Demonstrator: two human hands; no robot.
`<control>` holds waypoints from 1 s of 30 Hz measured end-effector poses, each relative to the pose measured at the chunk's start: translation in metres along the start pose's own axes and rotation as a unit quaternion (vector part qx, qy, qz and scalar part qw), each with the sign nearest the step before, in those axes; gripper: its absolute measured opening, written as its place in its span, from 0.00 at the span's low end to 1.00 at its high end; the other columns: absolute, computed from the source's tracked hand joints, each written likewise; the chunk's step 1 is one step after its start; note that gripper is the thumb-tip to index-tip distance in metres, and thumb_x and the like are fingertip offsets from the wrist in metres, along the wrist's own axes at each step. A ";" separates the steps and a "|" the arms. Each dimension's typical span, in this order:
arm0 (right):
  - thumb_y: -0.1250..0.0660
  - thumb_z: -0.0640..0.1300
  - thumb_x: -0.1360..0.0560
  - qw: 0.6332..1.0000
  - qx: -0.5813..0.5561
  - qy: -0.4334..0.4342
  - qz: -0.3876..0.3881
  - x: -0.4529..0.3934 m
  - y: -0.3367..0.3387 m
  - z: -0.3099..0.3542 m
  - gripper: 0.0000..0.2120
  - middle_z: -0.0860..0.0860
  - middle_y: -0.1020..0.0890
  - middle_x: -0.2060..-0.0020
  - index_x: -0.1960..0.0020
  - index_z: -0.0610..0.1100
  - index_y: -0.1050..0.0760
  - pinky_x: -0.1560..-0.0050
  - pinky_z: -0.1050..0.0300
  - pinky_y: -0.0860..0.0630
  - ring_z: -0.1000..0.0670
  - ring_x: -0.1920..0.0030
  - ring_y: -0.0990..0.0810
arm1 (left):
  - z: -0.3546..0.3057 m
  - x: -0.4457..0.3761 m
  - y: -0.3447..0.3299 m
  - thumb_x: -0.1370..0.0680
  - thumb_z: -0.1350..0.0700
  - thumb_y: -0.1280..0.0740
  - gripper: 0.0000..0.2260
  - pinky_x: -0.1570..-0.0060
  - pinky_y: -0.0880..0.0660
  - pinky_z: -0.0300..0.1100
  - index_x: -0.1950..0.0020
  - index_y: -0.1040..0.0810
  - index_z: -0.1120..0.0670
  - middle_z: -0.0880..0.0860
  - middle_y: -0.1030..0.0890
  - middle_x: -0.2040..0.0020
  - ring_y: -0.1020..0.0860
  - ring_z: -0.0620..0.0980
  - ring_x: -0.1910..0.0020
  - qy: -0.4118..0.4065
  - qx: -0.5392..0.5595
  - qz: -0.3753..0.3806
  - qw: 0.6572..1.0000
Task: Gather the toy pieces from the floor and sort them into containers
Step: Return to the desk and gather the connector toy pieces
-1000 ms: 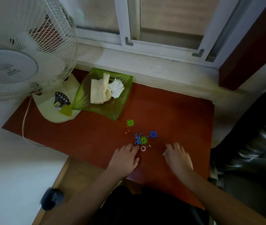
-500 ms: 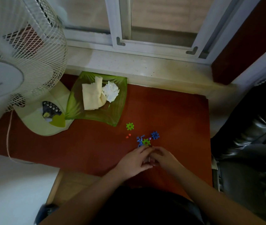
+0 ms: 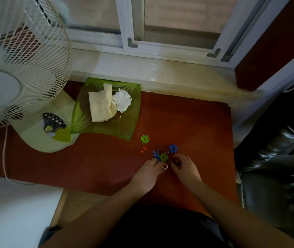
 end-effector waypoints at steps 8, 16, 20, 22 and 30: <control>0.33 0.44 0.24 0.996 0.072 0.051 0.000 -0.010 -0.006 0.003 0.08 0.53 0.26 0.47 0.46 0.49 0.25 0.58 0.60 0.27 0.53 0.56 0.23 | -0.009 -0.006 -0.009 0.19 0.49 0.43 0.13 0.51 0.26 0.47 0.37 0.30 0.53 0.54 0.27 0.43 0.27 0.53 0.44 0.031 -0.129 -0.005 0.991; 0.32 0.45 0.25 0.999 0.025 0.037 -0.003 -0.016 0.005 -0.007 0.04 0.56 0.24 0.62 0.55 0.49 0.27 0.68 0.64 0.33 0.53 0.64 0.24 | -0.006 -0.001 -0.007 0.20 0.55 0.42 0.07 0.52 0.29 0.44 0.49 0.28 0.57 0.53 0.26 0.49 0.27 0.51 0.50 0.015 -0.066 -0.025 0.997; 0.34 0.37 0.25 0.948 -0.294 -0.113 0.053 -0.014 0.006 -0.016 0.06 0.46 0.18 0.58 0.49 0.43 0.24 0.60 0.58 0.22 0.49 0.62 0.19 | 0.017 0.016 0.004 0.27 0.59 0.37 0.05 0.62 0.30 0.43 0.60 0.31 0.52 0.47 0.24 0.62 0.26 0.46 0.64 0.118 0.154 -0.023 0.981; 0.40 0.30 0.24 0.858 -0.472 -0.187 0.075 -0.009 0.002 -0.012 0.09 0.43 0.21 0.60 0.47 0.37 0.25 0.59 0.56 0.23 0.48 0.62 0.21 | 0.031 0.023 0.007 0.27 0.61 0.35 0.06 0.60 0.25 0.41 0.58 0.27 0.50 0.49 0.18 0.61 0.20 0.45 0.62 0.176 0.283 -0.043 0.942; 0.39 0.49 0.22 0.984 -0.144 -0.090 0.052 -0.011 -0.002 -0.002 0.05 0.51 0.23 0.64 0.52 0.49 0.26 0.70 0.61 0.34 0.53 0.69 0.27 | 0.045 0.022 0.004 0.24 0.73 0.41 0.16 0.55 0.23 0.38 0.47 0.22 0.57 0.54 0.19 0.54 0.19 0.46 0.56 0.286 0.636 -0.047 0.715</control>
Point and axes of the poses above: each hand's wrist, its own x-axis away from the middle knuckle, its own y-axis out of the back of the hand, z = x × y, the point moved 4 cm from there along -x, towards the middle knuckle
